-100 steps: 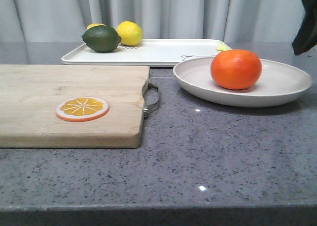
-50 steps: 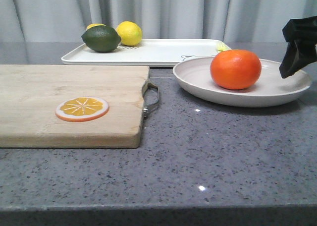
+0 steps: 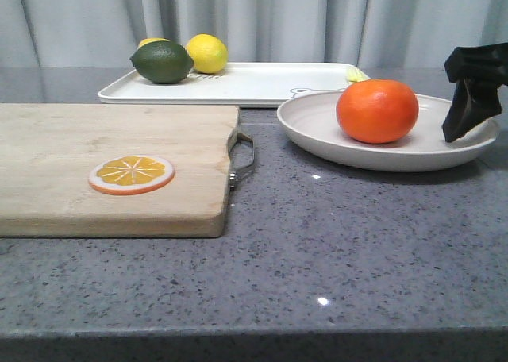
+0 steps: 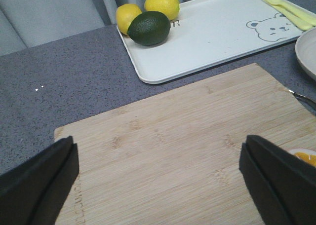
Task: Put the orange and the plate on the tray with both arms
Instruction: 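Lower the right gripper to the plate rim nearest it and grip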
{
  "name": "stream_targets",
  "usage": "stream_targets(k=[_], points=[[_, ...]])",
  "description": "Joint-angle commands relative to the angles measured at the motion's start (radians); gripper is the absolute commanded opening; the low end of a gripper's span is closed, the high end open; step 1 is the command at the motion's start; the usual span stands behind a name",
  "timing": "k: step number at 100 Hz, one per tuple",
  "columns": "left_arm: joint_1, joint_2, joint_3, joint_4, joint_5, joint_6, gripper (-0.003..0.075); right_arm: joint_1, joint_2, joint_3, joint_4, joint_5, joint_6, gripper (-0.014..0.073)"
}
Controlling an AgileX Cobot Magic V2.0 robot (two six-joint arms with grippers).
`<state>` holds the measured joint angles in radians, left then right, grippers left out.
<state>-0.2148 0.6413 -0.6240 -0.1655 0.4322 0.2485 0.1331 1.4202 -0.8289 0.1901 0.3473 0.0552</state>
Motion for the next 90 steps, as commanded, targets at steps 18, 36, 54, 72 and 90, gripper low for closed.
stream_targets(k=[18,36,54,72,90], points=[[0.0,-0.003,-0.026,-0.015,-0.082,-0.009,0.0627,-0.002,-0.027,-0.033,0.043,-0.041,-0.005,0.0281],[0.0,-0.003,-0.026,-0.015,-0.082,-0.009,0.0627,-0.002,-0.027,-0.033,0.045,-0.042,-0.005,0.0089],[0.0,-0.003,-0.026,-0.015,-0.082,-0.009,0.0626,-0.002,-0.027,-0.033,0.056,-0.047,-0.005,-0.0022],[0.0,-0.003,-0.026,-0.015,-0.082,-0.009,0.0626,-0.002,-0.031,-0.033,0.07,-0.046,-0.005,-0.0102],[0.0,-0.003,-0.026,-0.015,-0.082,-0.009,0.0626,-0.002,-0.061,-0.037,0.124,-0.045,-0.005,-0.0102]])
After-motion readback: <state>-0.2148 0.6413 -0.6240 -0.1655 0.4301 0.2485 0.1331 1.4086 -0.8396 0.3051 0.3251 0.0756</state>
